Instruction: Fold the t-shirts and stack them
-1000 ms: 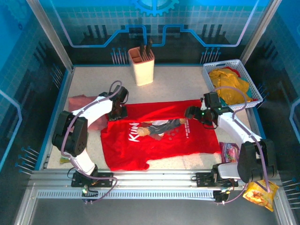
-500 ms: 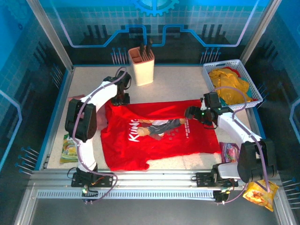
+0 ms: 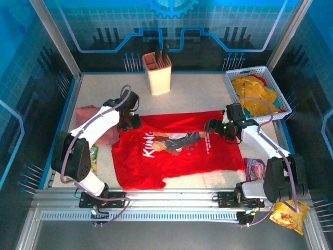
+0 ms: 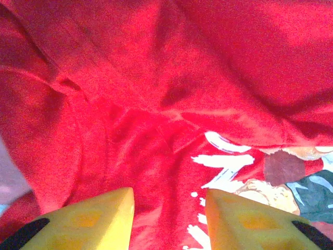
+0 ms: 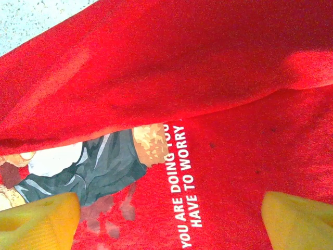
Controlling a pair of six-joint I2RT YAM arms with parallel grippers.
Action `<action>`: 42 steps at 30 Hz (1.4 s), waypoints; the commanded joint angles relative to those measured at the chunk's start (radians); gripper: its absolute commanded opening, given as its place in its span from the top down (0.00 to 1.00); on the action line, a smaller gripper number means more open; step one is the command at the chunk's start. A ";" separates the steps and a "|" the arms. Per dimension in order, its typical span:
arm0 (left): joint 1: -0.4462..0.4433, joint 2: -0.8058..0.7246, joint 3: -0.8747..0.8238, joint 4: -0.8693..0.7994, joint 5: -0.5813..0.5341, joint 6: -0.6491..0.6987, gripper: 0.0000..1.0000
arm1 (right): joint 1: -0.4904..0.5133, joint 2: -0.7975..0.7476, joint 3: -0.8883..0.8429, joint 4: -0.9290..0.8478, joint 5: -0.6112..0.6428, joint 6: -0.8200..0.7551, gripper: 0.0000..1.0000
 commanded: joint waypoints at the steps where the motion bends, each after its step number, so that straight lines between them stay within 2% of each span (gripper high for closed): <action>1: -0.002 0.044 -0.059 0.098 0.077 -0.058 0.59 | 0.012 -0.002 -0.009 0.005 -0.022 0.008 0.10; 11: -0.002 0.193 -0.022 0.159 0.064 -0.082 0.62 | 0.014 -0.031 -0.024 -0.010 -0.006 0.005 0.10; 34: -0.001 0.236 -0.005 0.165 0.050 -0.098 0.80 | 0.014 -0.012 -0.046 0.008 -0.013 0.009 0.10; 40: -0.002 0.236 -0.013 0.166 0.049 -0.099 0.87 | 0.014 -0.011 -0.047 0.012 -0.016 0.012 0.10; 42: -0.001 0.235 -0.011 0.158 0.047 -0.100 0.95 | 0.013 -0.011 -0.046 0.011 -0.015 0.011 0.10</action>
